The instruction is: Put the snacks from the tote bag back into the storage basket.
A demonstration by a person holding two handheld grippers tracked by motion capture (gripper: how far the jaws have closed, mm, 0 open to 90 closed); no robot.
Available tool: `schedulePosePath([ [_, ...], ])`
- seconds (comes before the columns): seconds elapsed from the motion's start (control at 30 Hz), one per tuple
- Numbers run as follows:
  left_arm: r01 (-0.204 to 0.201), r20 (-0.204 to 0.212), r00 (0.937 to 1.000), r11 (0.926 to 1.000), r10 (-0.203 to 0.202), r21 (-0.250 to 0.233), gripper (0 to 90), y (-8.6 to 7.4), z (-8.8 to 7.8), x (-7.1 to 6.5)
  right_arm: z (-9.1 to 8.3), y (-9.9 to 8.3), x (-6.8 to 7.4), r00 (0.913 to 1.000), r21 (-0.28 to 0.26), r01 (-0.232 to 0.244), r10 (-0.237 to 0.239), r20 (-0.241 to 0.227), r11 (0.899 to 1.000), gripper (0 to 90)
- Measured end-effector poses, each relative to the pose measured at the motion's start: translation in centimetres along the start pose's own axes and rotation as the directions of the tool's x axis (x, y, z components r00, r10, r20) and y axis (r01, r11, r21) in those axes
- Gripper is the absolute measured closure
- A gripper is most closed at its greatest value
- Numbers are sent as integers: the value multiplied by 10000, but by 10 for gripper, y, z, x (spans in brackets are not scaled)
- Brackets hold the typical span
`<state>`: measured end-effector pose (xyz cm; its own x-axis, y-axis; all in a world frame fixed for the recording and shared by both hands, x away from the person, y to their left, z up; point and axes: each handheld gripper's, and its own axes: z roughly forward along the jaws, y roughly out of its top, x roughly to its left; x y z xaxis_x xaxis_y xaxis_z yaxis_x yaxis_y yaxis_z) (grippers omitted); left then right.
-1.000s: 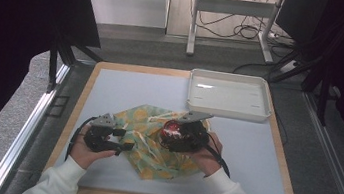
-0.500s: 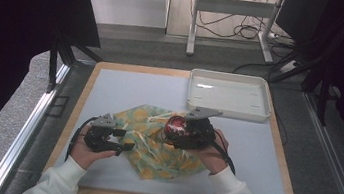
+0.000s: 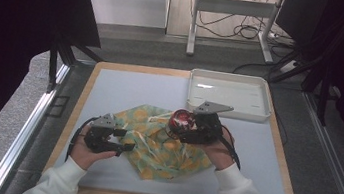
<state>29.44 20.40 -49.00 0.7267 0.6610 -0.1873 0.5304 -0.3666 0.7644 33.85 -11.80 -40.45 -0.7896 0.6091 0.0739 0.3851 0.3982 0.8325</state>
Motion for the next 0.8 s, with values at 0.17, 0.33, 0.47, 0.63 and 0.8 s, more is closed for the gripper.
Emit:
schedulePosePath([
  [0.17,-8,45,10000,10000,8,29,328,-1,1,1,3,2,-3,10000,63,-25,25,56,10000,252],
  [0.33,90,41,10000,10000,-90,-5,328,-1,0,4,5,5,-5,9999,83,24,-25,130,10000,253],
  [0.47,116,4,9999,9999,-116,-7,328,-1,0,4,4,9,-9,9999,-82,-12,13,160,10000,252],
  [0.63,83,-16,10000,10000,-83,40,328,0,1,4,2,12,-15,9997,-169,-62,66,231,9998,253],
  [0.8,92,-1,10000,9999,-92,52,328,0,0,6,1,15,-24,9992,-268,-195,204,332,9995,253],
])
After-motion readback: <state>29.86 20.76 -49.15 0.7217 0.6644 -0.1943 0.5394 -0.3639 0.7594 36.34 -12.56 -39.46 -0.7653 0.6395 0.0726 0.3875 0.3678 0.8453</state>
